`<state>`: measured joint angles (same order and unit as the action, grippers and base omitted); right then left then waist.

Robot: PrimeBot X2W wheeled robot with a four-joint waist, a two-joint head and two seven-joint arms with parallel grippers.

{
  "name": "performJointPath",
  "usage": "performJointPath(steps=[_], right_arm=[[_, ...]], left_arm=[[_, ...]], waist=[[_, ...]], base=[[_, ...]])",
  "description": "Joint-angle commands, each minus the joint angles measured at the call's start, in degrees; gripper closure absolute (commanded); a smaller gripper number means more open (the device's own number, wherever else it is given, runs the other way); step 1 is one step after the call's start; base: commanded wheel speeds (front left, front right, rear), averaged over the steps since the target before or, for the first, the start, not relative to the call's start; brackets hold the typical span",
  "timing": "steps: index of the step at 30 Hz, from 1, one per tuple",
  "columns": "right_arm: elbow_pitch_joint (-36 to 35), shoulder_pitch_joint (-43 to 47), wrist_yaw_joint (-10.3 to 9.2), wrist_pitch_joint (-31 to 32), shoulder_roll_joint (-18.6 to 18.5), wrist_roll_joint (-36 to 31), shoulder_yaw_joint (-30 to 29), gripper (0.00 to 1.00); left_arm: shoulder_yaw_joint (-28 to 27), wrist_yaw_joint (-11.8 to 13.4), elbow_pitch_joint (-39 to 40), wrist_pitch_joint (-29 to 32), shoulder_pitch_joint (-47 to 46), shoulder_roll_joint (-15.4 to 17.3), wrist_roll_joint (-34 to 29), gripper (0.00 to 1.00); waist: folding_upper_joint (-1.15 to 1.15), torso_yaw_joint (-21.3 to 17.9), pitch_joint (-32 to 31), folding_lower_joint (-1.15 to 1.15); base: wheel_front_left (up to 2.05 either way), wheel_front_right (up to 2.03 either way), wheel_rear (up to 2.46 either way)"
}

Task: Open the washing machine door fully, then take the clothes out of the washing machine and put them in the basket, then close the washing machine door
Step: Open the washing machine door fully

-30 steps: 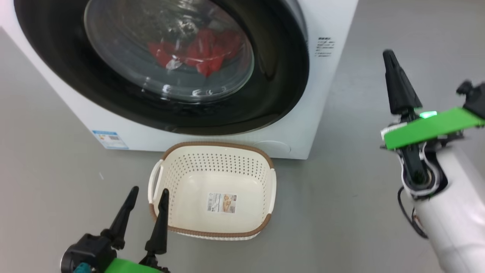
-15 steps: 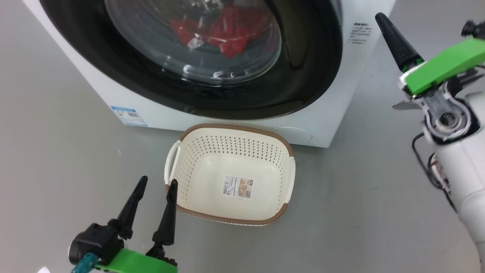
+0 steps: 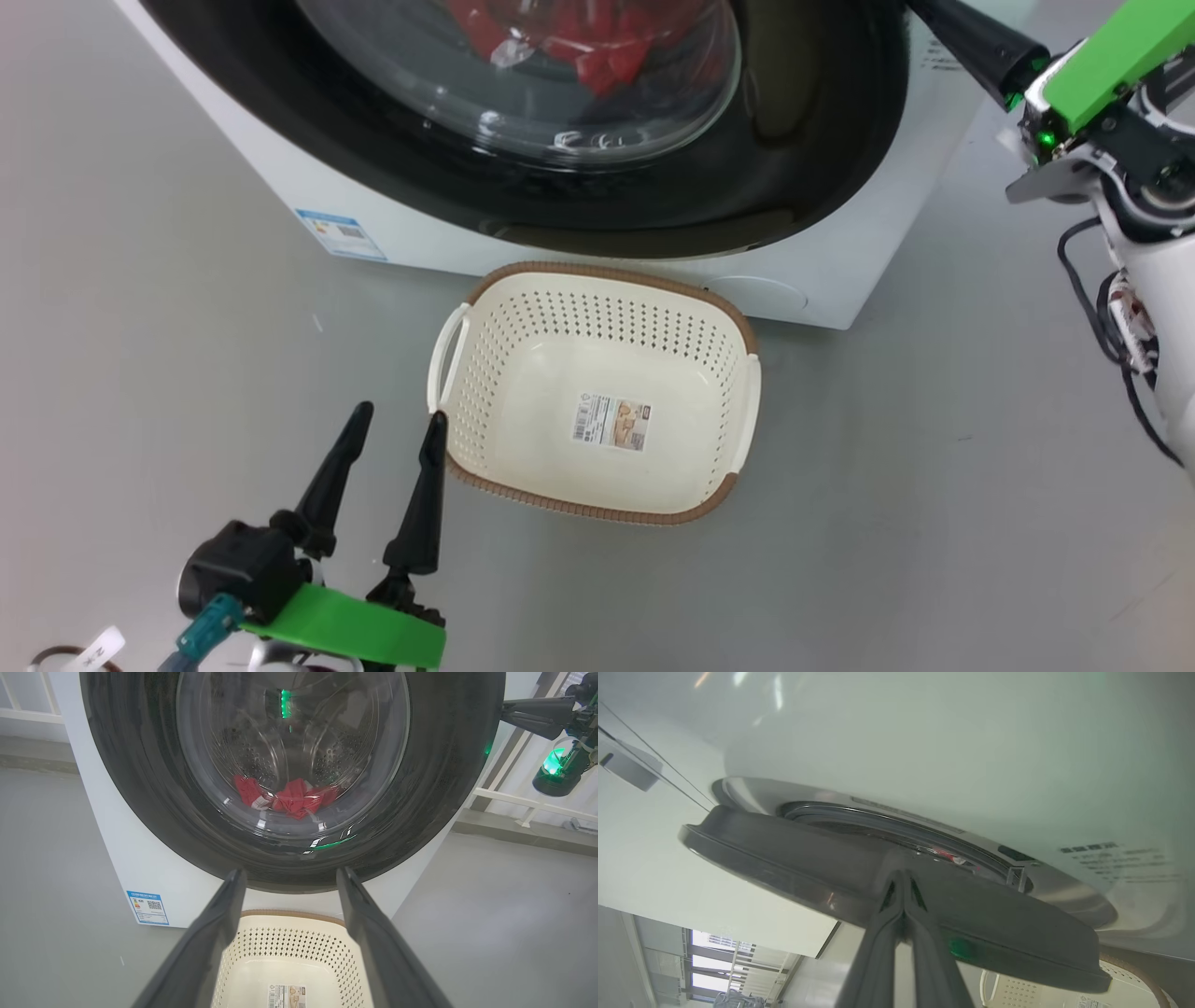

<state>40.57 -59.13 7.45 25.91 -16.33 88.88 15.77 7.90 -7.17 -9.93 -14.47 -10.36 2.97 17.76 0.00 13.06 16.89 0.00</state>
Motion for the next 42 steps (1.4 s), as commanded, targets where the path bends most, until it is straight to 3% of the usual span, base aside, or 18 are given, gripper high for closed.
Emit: performJointPath(steps=[1,19,42], right_arm=[[-1.06,-1.75,0.03,0.72,0.09,0.52,0.49,1.00],[4.26,-7.42,0.03,9.20,0.23,2.12,1.60,1.00],[-7.03,7.47,0.03,12.34,0.82,2.98,3.29,1.00]], left_arm=[[-1.54,-0.32,1.12,-0.52,-1.30,0.92,0.15,0.00],[-0.99,-0.32,1.21,-0.52,-3.14,0.56,0.95,0.00],[-1.57,-0.32,0.77,-0.52,-0.51,0.42,-0.08,0.00]], waist=[[0.00,0.54,0.62,0.00],[0.00,1.74,3.30,0.00],[0.00,0.51,-2.48,0.00]], base=[[0.00,0.00,0.00],[0.00,0.00,0.00],[0.00,0.00,0.00]])
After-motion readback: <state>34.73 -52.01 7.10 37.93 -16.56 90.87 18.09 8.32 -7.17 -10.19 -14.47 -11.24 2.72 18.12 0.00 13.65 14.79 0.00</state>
